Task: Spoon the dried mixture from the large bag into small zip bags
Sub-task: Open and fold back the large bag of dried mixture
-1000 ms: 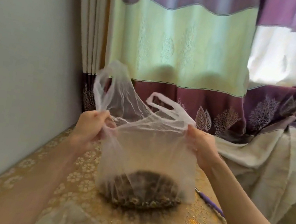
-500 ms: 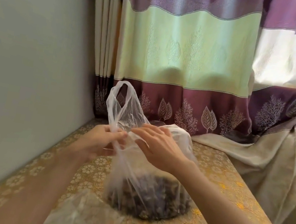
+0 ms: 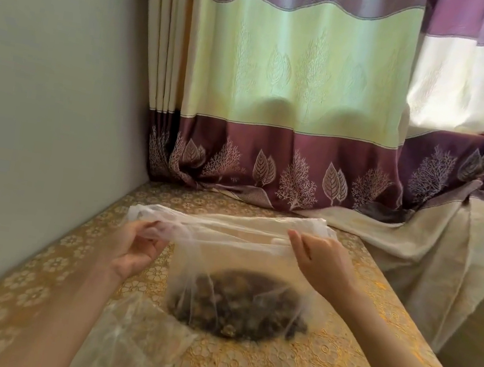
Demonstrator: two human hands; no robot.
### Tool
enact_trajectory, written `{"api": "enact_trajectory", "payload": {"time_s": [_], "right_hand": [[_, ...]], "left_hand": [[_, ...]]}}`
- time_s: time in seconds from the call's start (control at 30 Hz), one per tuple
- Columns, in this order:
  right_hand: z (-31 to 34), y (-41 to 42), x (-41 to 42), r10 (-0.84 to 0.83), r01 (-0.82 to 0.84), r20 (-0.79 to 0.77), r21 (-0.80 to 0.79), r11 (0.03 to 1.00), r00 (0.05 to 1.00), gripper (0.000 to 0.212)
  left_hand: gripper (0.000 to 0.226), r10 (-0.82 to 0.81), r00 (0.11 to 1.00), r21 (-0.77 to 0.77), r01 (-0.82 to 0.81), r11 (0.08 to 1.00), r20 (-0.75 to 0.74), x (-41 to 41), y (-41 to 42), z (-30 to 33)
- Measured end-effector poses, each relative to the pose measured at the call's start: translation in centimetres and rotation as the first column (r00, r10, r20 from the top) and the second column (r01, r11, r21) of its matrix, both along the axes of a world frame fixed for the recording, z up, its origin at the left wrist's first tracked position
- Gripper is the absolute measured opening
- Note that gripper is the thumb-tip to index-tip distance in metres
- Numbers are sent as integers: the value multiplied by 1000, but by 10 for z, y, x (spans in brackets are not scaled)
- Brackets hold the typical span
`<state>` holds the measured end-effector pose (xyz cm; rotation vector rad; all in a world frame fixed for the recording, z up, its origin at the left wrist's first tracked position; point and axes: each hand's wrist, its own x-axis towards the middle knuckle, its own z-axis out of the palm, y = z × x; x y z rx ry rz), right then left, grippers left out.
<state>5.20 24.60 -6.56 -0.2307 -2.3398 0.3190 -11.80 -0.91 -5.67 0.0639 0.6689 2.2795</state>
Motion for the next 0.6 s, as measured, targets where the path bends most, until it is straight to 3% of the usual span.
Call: {"api": "enact_trajectory", "payload": {"time_s": [0.1,0.17,0.23,0.3,0.37,0.43,0.5,0.6], "right_hand": [[-9,8,11,-129,127,22,92,988,991,25],[-12,10,17,-195,173,151,151,973,969,32],[-14,13,23,-225,176,246,204,963,943,46],[-18,11,28,-257,183,294,257,949,920,58],[-25,10,35,-283,186,320,301,935,904,67],[-33,10,43,-255,162,329,284,945,909,68],[-37,10,52,-201,148,320,182,972,926,65],[-38,11,62,-225,205,293,96,974,929,54]], "left_hand": [[14,-118,993,-147,119,982,17,11,-1,-11],[18,-196,981,-279,187,942,-7,17,-2,-17],[7,-232,973,-350,211,913,-19,19,-3,-21],[20,-374,925,-280,344,896,-60,21,-2,-25],[22,-536,822,-26,542,840,-194,32,-3,-22],[34,-432,885,1,439,898,-174,31,-4,-24],[64,-188,979,-16,188,982,-84,17,-8,-37],[63,-102,987,-64,95,993,-127,15,-11,-43]]}}
